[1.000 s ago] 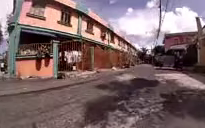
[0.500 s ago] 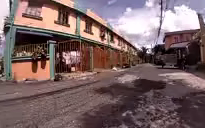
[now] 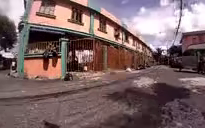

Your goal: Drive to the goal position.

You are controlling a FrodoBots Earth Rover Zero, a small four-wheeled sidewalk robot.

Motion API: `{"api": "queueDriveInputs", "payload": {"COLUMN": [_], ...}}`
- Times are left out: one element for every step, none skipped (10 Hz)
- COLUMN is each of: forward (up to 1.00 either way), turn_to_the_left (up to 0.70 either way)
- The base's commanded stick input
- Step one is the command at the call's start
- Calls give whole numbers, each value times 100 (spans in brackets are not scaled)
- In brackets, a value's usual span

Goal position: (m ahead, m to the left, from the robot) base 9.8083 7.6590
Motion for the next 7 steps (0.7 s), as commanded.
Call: {"api": "queueDriveInputs", "payload": {"forward": [70, 70, 70, 70, 70, 70, 70], "turn_to_the_left": [27, 27, 27, 27, 27, 27, 27]}}
